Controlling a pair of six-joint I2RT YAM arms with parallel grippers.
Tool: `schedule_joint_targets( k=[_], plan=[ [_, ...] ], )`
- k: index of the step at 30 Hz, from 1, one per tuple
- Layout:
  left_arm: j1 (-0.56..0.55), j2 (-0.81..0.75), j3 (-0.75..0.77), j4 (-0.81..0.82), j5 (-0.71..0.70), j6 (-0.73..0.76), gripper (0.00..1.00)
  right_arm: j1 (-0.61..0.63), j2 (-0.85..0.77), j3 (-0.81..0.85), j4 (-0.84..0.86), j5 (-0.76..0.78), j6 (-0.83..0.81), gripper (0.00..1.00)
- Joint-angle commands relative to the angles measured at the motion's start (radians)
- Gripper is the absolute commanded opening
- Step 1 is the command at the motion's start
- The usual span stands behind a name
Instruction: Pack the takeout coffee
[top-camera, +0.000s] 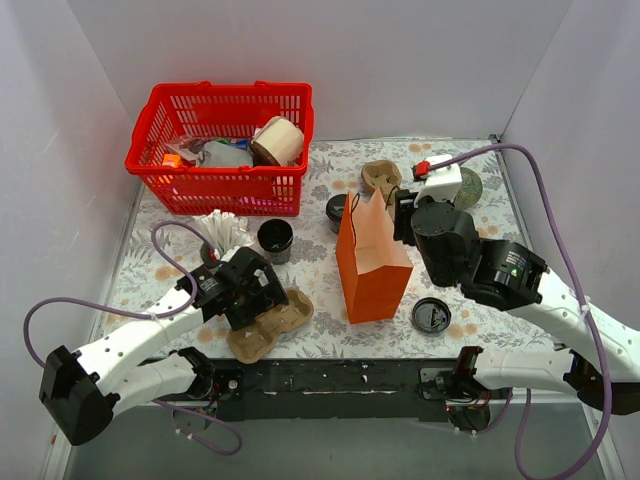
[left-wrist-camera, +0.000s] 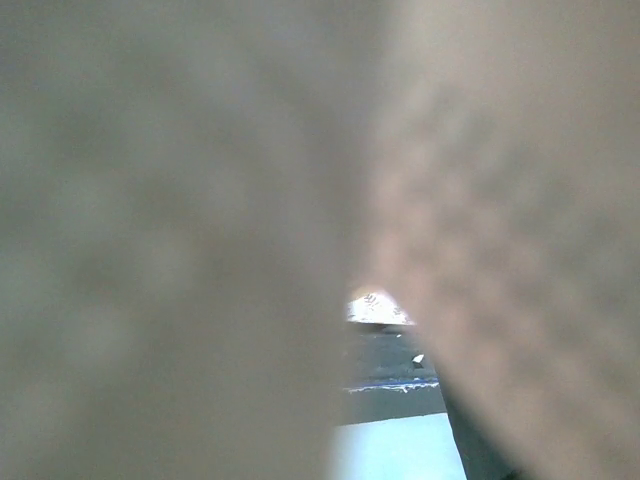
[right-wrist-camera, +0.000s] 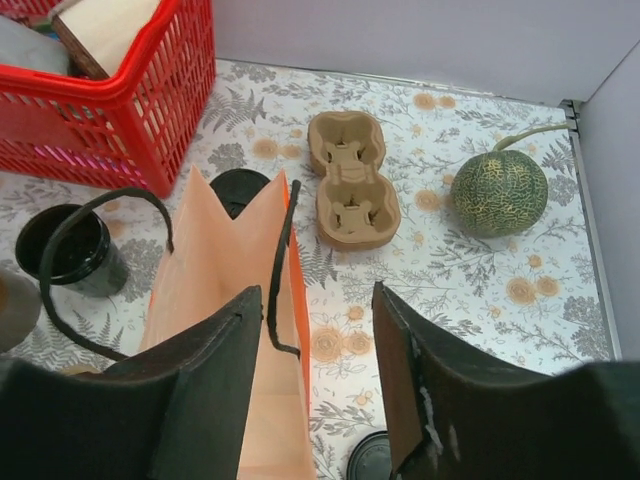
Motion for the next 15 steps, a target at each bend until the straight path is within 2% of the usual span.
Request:
schedule_joint_targets(
  k=[1,2,4,5,7,8,15],
  plan=[
    [-0.026,0.021,0.031,-0.021,-0.003,-0.028,0.94,-0.094,0.027,-0.006,-0.043,-0.115,0.009,0.53],
    [-0.032,0.026,0.028,-0.013,-0.003,-0.031,0.93,-0.157,0.033,-0.007,-0.048,-0.148,0.007,0.46],
    [-0.049,0.039,0.022,-0.007,-0.009,-0.043,0.90,-0.203,0.046,-0.015,-0.062,-0.206,0.025,0.33],
    [-0.052,0.043,0.021,-0.004,-0.010,-0.047,0.89,-0.229,0.047,-0.024,-0.066,-0.217,0.036,0.23],
    [-0.060,0.062,0.019,-0.004,-0.013,-0.053,0.89,-0.235,0.033,-0.032,-0.077,-0.202,0.064,0.15],
    [-0.063,0.067,0.021,-0.006,-0.018,-0.057,0.88,-0.237,0.026,-0.046,-0.076,-0.203,0.075,0.04],
    [-0.070,0.131,0.018,-0.023,-0.076,-0.093,0.84,-0.238,-0.051,-0.095,-0.048,-0.266,0.088,0.01]
  ],
)
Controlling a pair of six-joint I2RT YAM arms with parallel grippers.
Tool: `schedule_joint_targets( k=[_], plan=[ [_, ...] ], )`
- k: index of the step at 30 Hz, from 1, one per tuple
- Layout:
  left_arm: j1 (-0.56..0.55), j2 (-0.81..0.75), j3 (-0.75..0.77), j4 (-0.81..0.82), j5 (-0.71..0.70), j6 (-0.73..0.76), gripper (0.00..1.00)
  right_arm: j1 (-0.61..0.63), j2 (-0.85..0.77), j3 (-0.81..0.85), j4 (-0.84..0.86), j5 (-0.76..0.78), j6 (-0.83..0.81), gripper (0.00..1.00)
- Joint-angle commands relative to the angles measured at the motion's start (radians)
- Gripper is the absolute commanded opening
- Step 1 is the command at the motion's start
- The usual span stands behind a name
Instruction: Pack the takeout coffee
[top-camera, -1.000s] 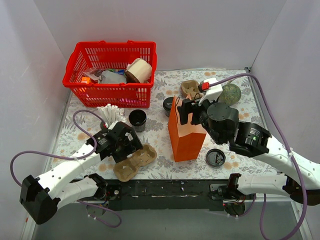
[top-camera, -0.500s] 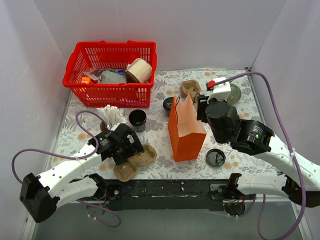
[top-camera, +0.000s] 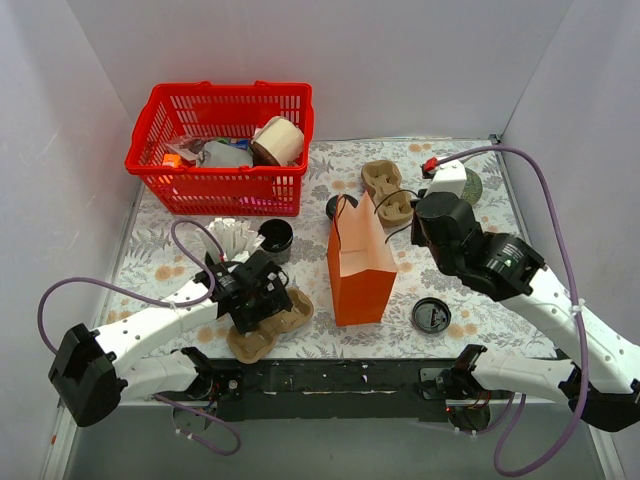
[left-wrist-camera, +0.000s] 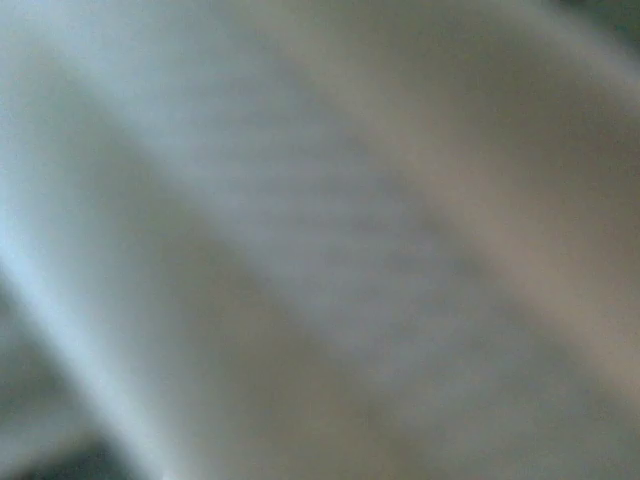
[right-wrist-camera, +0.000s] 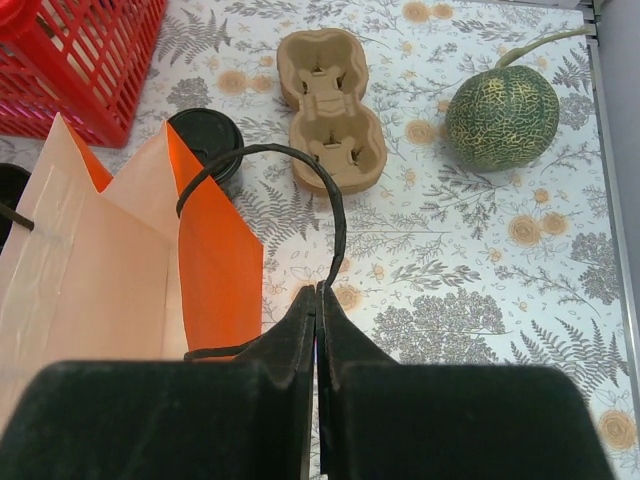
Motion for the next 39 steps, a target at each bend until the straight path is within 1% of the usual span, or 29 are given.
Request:
schedule_joint_targets(
  k=[1,6,7,12,21,25,30,31,32,34,35,39],
  plan=[
    [-0.010,0.029,0.016,-0.028,-0.057,-0.044,0.83,-0.005,-0.057,-0.017,0.018,-0.045,0.027,0.01],
    [-0.017,0.058,0.016,-0.031,-0.076,-0.064,0.79,-0.003,-0.066,-0.022,0.040,-0.075,0.001,0.01],
    [-0.022,0.061,0.016,-0.031,-0.079,-0.069,0.76,-0.005,-0.064,-0.020,0.041,-0.077,0.000,0.01],
    [-0.040,0.083,0.016,-0.041,-0.103,-0.106,0.74,-0.003,-0.061,-0.022,0.049,-0.080,-0.009,0.01],
    [-0.097,0.170,0.043,-0.105,-0.154,-0.175,0.70,-0.005,-0.071,-0.023,0.049,-0.068,-0.016,0.01],
    [-0.106,0.167,0.042,-0.145,-0.171,-0.201,0.68,-0.005,-0.074,-0.025,0.049,-0.066,-0.016,0.01],
    [-0.106,0.074,0.049,-0.140,-0.178,-0.195,0.69,-0.005,-0.074,-0.025,0.049,-0.062,-0.017,0.01],
    [-0.106,0.040,0.058,-0.169,-0.195,-0.196,0.70,-0.005,-0.074,-0.023,0.049,-0.062,-0.017,0.01],
    [-0.106,0.028,0.072,-0.194,-0.224,-0.207,0.73,-0.005,-0.074,-0.022,0.047,-0.059,-0.017,0.01],
    [-0.105,0.009,0.115,-0.240,-0.283,-0.213,0.76,-0.005,-0.075,-0.025,0.049,-0.057,-0.017,0.01],
    [-0.105,0.006,0.126,-0.248,-0.292,-0.211,0.79,-0.005,-0.077,-0.025,0.049,-0.056,-0.017,0.01],
    [-0.103,0.011,0.169,-0.258,-0.316,-0.182,0.84,-0.003,-0.078,-0.023,0.046,-0.057,-0.014,0.01]
  ],
)
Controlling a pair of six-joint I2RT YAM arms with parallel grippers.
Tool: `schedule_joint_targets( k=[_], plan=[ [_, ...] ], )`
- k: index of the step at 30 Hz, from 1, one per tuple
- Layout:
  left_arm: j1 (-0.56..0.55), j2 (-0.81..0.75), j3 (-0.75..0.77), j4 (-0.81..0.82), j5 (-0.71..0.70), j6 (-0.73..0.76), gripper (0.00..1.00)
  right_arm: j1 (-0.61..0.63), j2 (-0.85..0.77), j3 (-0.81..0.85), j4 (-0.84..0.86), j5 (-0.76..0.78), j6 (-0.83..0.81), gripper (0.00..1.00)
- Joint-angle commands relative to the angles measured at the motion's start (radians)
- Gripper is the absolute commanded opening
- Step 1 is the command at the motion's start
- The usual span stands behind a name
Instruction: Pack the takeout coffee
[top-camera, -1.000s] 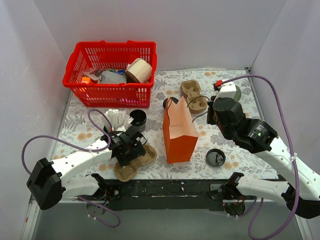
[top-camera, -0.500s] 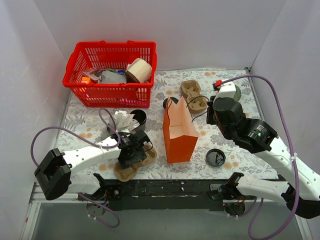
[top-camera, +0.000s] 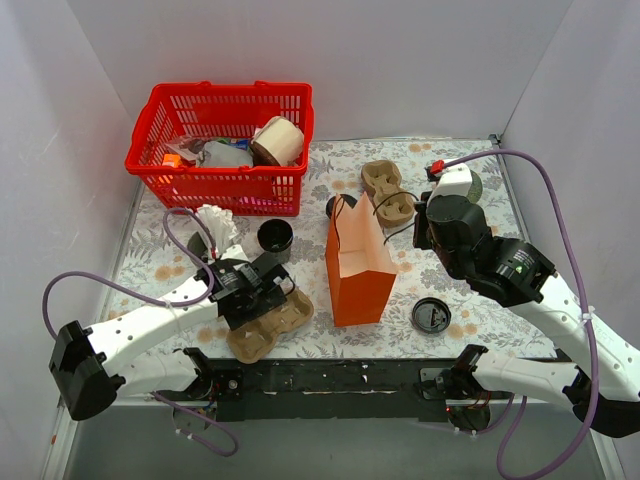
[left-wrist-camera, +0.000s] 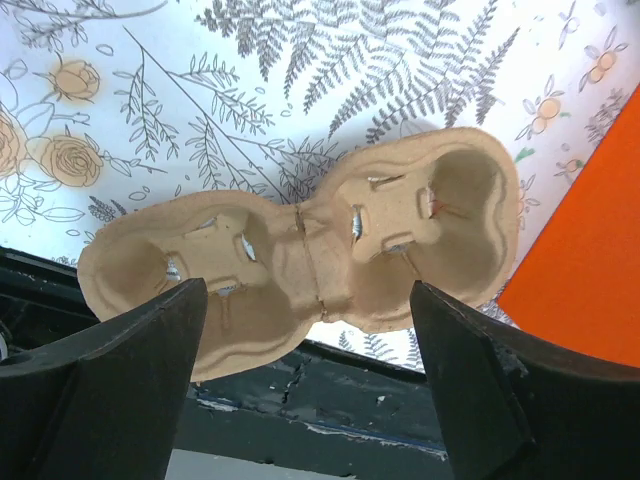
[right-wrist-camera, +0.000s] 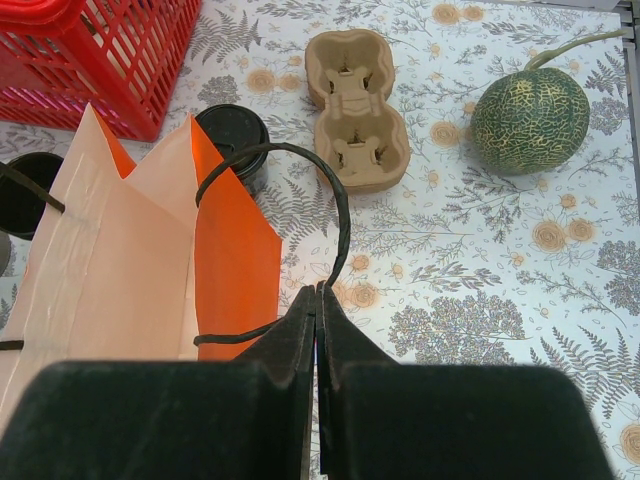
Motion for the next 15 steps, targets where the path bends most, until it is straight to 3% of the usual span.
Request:
schedule_joint_targets(
  k=[1,8,11,13,15],
  plan=[
    [-0.001,-0.011,0.061,-0.061,-0.085,-0.057,0.86,-0.005,-0.020,-0.004,0.039,0.015,-0.011,0.01],
    [-0.001,-0.067,0.126,-0.029,-0.076,0.021,0.98,-0.005,-0.021,-0.002,0.039,0.015,-0.011,0.01],
    [-0.001,-0.121,0.134,0.052,-0.007,0.142,0.98,-0.005,-0.021,-0.004,0.040,0.018,-0.015,0.01],
    [-0.001,-0.149,0.118,0.138,0.063,0.307,0.98,-0.005,-0.023,-0.004,0.039,0.019,-0.020,0.01],
    [-0.003,-0.140,0.097,0.167,0.196,0.419,0.98,-0.005,-0.021,-0.006,0.039,0.017,-0.030,0.01]
  ],
)
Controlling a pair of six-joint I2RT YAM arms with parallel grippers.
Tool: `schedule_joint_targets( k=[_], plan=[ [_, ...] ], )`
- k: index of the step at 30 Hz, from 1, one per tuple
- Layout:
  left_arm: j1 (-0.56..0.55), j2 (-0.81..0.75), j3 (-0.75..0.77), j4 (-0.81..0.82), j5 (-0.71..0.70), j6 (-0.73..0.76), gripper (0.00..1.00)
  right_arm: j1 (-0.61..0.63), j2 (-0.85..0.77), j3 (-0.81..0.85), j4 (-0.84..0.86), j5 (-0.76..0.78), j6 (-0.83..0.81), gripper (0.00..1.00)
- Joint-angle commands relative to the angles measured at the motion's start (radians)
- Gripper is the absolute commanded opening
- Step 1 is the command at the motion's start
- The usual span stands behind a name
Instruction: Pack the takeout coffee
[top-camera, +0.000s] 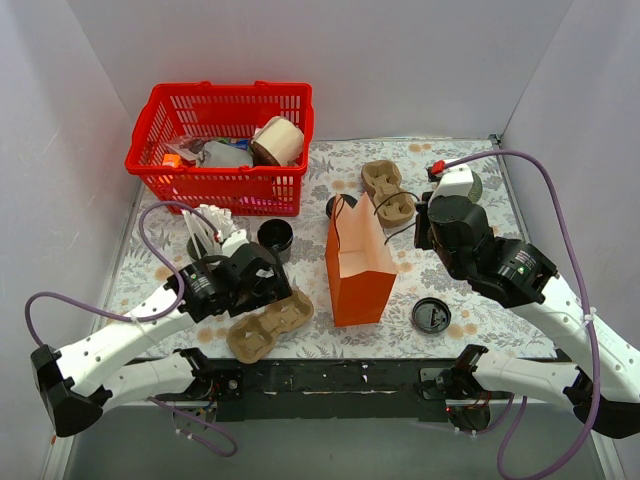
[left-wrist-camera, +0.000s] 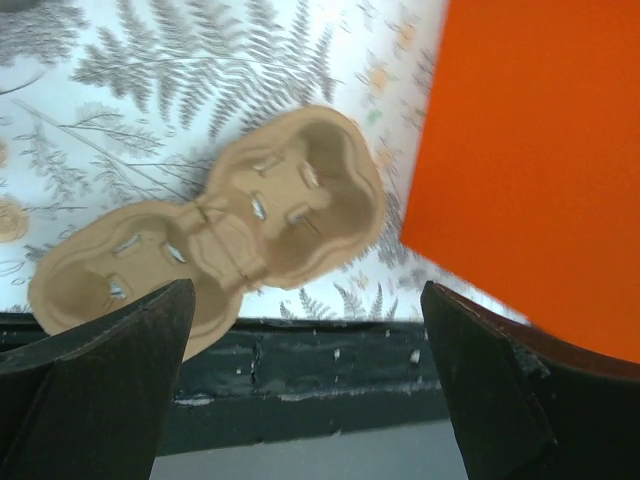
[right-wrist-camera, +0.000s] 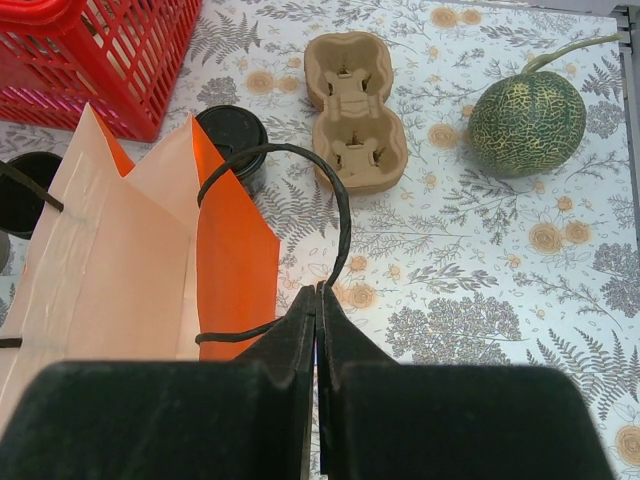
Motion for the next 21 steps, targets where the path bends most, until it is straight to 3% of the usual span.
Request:
schedule_joint_targets(
  k=[1,5,8,12,21],
  plan=[
    [-0.003,0.003,-0.005,0.110,0.185,0.308,0.98,-0.005,-0.015,-0.006,0.039,0.014,-0.029,0.01],
    [-0.003,0.065,-0.028,0.058,0.102,0.319,0.98,-0.005,-0.016,-0.016,0.045,-0.014,-0.046,0.01],
    [-0.003,0.105,-0.071,0.098,0.134,0.331,0.98,-0.005,-0.016,-0.021,0.051,-0.032,-0.060,0.01],
    [-0.003,0.169,-0.119,0.144,0.169,0.323,0.85,-0.005,-0.016,-0.027,0.049,-0.039,-0.065,0.01],
    [-0.003,0.227,-0.146,0.139,0.149,0.262,0.79,-0.005,-0.021,-0.047,0.057,-0.042,-0.074,0.01]
  ],
)
